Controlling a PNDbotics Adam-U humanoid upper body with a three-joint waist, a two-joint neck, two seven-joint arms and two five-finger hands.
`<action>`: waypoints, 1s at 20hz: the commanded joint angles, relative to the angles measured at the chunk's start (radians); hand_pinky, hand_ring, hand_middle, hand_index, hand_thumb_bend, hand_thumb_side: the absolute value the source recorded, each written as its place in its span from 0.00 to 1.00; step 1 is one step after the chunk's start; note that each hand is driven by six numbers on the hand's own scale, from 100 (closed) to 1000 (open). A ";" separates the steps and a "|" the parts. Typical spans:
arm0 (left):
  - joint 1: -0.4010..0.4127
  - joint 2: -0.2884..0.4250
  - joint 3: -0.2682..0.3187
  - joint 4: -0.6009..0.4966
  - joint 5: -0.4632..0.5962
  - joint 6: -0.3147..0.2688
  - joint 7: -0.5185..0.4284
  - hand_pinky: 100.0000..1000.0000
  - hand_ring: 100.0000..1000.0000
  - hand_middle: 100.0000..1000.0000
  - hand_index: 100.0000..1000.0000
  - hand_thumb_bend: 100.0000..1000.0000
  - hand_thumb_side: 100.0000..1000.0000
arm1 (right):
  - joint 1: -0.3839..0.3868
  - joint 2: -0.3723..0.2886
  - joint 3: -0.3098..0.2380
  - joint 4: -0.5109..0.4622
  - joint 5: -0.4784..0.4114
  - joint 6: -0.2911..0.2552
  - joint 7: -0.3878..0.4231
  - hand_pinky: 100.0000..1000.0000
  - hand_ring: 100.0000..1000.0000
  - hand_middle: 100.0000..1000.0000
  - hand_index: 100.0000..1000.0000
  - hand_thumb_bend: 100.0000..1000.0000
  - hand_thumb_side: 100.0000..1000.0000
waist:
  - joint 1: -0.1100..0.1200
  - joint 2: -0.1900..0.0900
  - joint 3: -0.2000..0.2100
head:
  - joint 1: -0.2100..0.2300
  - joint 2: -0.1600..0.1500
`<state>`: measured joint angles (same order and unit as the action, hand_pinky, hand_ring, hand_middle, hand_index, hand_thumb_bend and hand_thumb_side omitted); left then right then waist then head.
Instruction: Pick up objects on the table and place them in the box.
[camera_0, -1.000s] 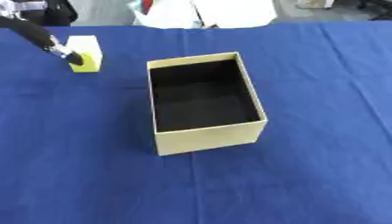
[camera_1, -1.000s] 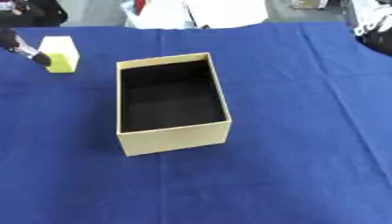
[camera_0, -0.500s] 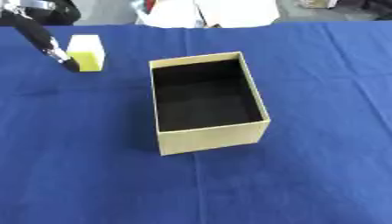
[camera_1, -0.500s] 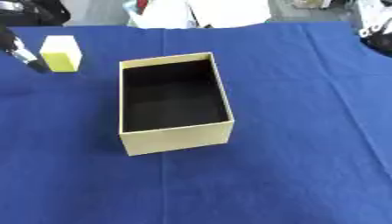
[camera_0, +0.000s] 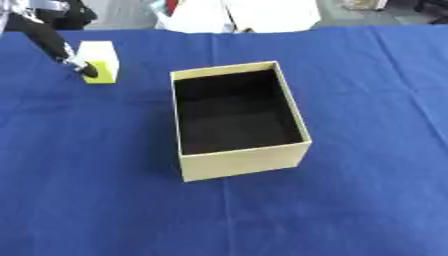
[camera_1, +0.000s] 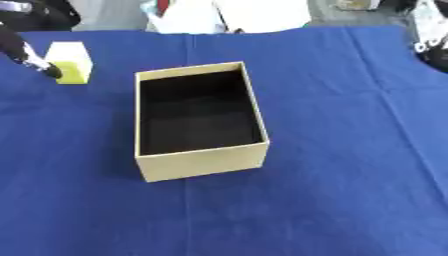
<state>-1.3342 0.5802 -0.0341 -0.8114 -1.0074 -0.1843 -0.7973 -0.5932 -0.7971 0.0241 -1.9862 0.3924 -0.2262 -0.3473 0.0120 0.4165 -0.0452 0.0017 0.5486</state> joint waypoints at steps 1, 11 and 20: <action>-0.031 0.034 0.016 -0.018 -0.019 0.005 0.012 1.00 1.00 0.92 1.00 0.66 0.33 | -0.019 -0.023 -0.007 -0.014 -0.008 -0.007 0.000 0.78 0.80 0.79 0.75 0.16 0.48 | 0.001 -0.015 -0.006 | 0.011 -0.025; -0.030 0.052 0.019 -0.018 -0.034 0.007 0.001 1.00 1.00 0.92 0.98 0.51 0.27 | -0.016 -0.026 -0.013 -0.014 -0.011 -0.010 -0.006 0.78 0.79 0.78 0.74 0.13 0.49 | 0.001 0.024 -0.011 | 0.020 -0.042; -0.038 0.068 0.027 -0.030 -0.082 -0.003 0.028 1.00 1.00 0.94 0.96 0.22 0.13 | -0.013 -0.029 -0.012 -0.014 -0.013 -0.016 -0.005 0.78 0.79 0.77 0.73 0.12 0.49 | -0.002 0.042 -0.010 | 0.028 -0.055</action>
<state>-1.3431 0.6101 -0.0195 -0.8201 -1.0786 -0.1863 -0.7795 -0.5981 -0.7972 0.0248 -1.9862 0.3857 -0.2377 -0.3527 0.0109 0.4819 -0.0545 0.0250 0.5078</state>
